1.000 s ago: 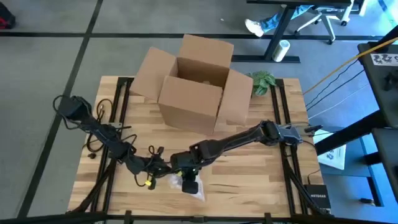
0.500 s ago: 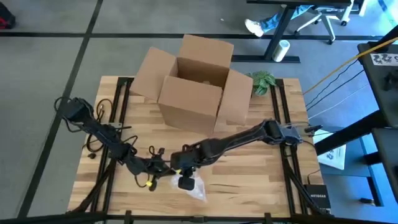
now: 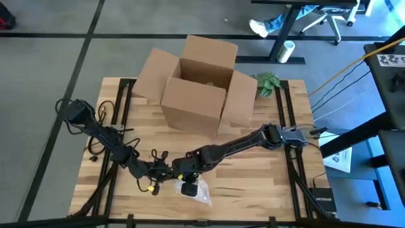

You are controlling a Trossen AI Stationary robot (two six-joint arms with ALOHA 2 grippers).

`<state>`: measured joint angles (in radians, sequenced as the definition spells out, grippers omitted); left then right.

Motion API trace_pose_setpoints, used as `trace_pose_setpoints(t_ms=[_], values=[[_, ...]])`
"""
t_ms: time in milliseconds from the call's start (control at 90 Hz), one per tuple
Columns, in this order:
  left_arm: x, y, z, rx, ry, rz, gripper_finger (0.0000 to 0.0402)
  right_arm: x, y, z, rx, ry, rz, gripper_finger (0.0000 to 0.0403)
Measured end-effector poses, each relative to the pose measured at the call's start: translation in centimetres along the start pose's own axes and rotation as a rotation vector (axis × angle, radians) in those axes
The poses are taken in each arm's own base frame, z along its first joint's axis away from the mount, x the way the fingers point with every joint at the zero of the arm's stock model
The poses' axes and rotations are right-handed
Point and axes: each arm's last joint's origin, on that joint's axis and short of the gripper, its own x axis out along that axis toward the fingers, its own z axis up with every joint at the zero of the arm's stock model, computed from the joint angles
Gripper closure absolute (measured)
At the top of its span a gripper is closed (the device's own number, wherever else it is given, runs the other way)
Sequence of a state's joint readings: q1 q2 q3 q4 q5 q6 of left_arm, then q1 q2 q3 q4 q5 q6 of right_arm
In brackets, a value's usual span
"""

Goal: Wrap mug
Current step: Wrap the yellow mug with the bubble wrap

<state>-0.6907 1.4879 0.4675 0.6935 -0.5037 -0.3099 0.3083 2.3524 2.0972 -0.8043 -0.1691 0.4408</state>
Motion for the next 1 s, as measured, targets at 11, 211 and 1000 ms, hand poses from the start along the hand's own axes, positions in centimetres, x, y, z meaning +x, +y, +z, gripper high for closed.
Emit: trace_pose_setpoints(t_ms=[11,211,1000], values=[[0.0,0.0,0.0,0.003,0.001,-0.002,0.0402,0.0,0.0,0.0,0.0,0.0,0.001,0.0403],[-1.6,-0.4,-0.2,0.025,0.058,0.067,0.0402,1.6,0.2,-0.5,-0.059,0.037,0.018,0.0403],[0.7,0.8,-3.0,-0.011,0.073,0.095,0.0402,2.4,1.2,-1.5,-0.338,0.074,0.043,0.0403]])
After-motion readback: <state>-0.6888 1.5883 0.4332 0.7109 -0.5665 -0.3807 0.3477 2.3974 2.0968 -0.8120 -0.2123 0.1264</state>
